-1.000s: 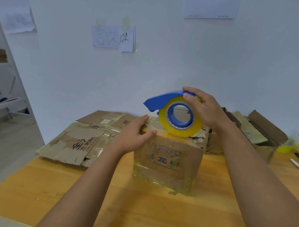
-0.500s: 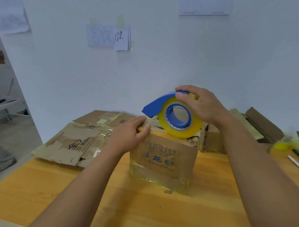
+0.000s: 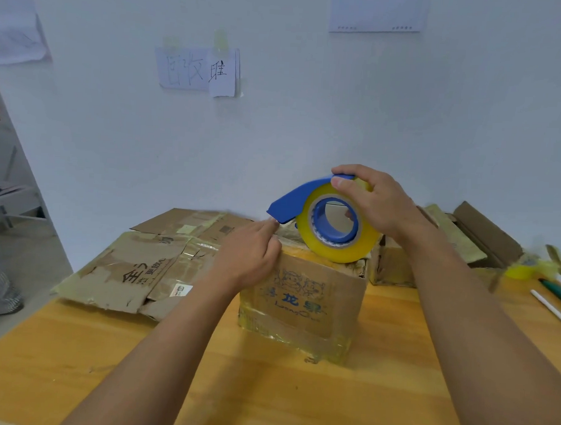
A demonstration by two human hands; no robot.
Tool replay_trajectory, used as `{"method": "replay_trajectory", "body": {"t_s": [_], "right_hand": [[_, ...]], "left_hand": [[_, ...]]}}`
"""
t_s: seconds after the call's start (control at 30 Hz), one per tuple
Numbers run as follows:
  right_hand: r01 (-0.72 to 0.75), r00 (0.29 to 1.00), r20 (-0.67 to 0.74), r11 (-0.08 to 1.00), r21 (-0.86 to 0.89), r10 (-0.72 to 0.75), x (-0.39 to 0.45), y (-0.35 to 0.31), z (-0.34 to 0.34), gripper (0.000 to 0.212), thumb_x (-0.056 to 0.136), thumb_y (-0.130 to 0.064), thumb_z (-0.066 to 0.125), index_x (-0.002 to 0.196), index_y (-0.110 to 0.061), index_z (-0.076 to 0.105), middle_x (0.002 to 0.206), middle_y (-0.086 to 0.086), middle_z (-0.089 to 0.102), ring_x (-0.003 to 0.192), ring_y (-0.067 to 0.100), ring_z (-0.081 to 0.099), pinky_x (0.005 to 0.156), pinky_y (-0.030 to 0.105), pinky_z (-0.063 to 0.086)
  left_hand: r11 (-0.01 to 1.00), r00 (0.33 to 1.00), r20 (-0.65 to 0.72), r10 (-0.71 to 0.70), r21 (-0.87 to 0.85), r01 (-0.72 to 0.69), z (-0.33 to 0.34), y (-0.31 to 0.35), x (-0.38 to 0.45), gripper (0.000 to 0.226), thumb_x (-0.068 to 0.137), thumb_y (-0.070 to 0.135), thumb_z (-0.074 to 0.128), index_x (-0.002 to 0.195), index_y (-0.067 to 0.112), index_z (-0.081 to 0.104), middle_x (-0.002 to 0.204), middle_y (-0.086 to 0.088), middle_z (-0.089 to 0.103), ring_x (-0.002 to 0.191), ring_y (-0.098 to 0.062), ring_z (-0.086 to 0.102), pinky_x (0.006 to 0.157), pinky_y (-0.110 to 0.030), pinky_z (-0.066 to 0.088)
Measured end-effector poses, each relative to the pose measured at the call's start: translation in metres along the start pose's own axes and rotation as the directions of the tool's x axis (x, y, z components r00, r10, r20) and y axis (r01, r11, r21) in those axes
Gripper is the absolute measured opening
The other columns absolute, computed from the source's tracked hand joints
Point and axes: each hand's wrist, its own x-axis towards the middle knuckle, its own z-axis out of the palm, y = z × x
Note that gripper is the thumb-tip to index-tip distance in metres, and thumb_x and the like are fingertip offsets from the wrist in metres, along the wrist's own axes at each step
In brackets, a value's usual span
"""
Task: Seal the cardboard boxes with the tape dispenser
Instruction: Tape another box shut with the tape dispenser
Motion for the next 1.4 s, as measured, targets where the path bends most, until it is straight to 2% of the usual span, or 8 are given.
{"method": "replay_trajectory", "body": {"t_s": [0.27,0.47,0.67,0.8,0.97,1.07,1.17,1.4], "right_hand": [[0.023,0.998,0.069,0.994,-0.103,-0.016,0.008,-0.011,-0.006,0.024,0.09,-0.054,0.06,0.109,-0.043,0.068,0.116,-0.024,0.063,0.112,0.004,0.055,0.089,0.024,0.042],[0.009,0.998,0.066,0.992,-0.122,-0.001,-0.002,-0.02,-0.038,0.015,0.088,-0.049,0.061,0.098,-0.041,0.07,0.102,-0.024,0.066,0.102,0.003,0.059,0.085,0.028,0.046],[-0.022,1.0,0.013,0.998,-0.057,0.023,-0.027,-0.012,-0.049,0.019,0.091,-0.045,0.062,0.107,-0.038,0.07,0.112,-0.019,0.066,0.11,0.005,0.058,0.091,0.028,0.047],[-0.044,0.997,-0.056,0.999,-0.017,0.043,-0.035,-0.004,-0.049,0.02,0.096,-0.04,0.06,0.113,-0.037,0.068,0.12,-0.017,0.064,0.116,0.007,0.056,0.096,0.029,0.046],[-0.062,0.985,-0.16,0.998,-0.023,0.058,-0.039,0.0,-0.042,0.022,0.09,-0.048,0.063,0.111,-0.041,0.067,0.117,-0.018,0.064,0.113,0.009,0.057,0.094,0.029,0.048],[-0.096,0.972,-0.217,0.995,0.008,0.096,-0.041,0.003,-0.039,0.02,0.088,-0.051,0.063,0.107,-0.044,0.067,0.112,-0.021,0.064,0.11,0.007,0.057,0.09,0.027,0.047],[-0.108,0.969,-0.226,0.994,-0.004,0.104,-0.042,0.004,-0.038,0.021,0.089,-0.051,0.063,0.108,-0.043,0.067,0.112,-0.02,0.064,0.109,0.007,0.057,0.085,0.023,0.045],[-0.129,0.986,-0.114,0.989,-0.074,0.12,-0.042,0.001,-0.046,0.025,0.088,-0.054,0.064,0.109,-0.041,0.068,0.116,-0.021,0.062,0.11,0.006,0.056,0.091,0.03,0.047]], "left_hand": [[0.998,0.998,-0.037,-0.041,0.056,0.043,0.001,0.003,0.004,0.032,0.088,0.032,0.027,0.097,0.017,0.053,0.077,0.003,0.054,0.069,-0.016,0.049,0.061,-0.032,0.031],[0.998,0.997,-0.047,-0.057,0.008,0.057,0.0,-0.002,0.006,0.053,0.086,0.033,0.026,0.119,0.015,0.064,0.106,-0.001,0.069,0.093,-0.02,0.06,0.082,-0.035,0.046],[0.998,1.0,0.019,-0.021,0.065,0.02,0.001,0.0,0.009,0.05,0.093,0.055,0.018,0.104,0.029,0.059,0.103,0.007,0.067,0.103,-0.019,0.061,0.086,-0.035,0.042],[0.986,0.992,0.122,0.023,0.16,-0.043,0.002,0.002,0.007,0.086,0.081,0.087,0.009,0.146,0.041,0.041,0.153,0.007,0.043,0.144,-0.014,0.033,0.119,-0.044,0.018],[0.977,0.959,0.255,0.121,0.14,-0.161,0.0,0.005,0.028,0.081,0.087,0.079,0.013,0.152,0.036,0.033,0.161,0.009,0.027,0.15,-0.013,0.017,0.122,-0.043,0.009],[0.985,0.954,0.256,0.155,0.029,-0.168,0.006,0.011,0.041,0.068,0.086,0.068,0.021,0.131,0.029,0.054,0.13,0.008,0.058,0.123,-0.02,0.052,0.097,-0.039,0.042],[0.989,0.982,0.118,0.145,0.002,-0.147,0.02,0.012,0.038,0.063,0.084,0.065,0.026,0.127,0.03,0.055,0.099,0.012,0.062,0.089,-0.011,0.058,0.068,-0.03,0.042],[0.981,0.983,-0.001,0.186,-0.06,-0.185,0.032,0.011,0.034,0.052,0.088,0.055,0.034,0.115,0.028,0.069,0.107,0.016,0.068,0.094,-0.008,0.062,0.07,-0.019,0.042]]}}
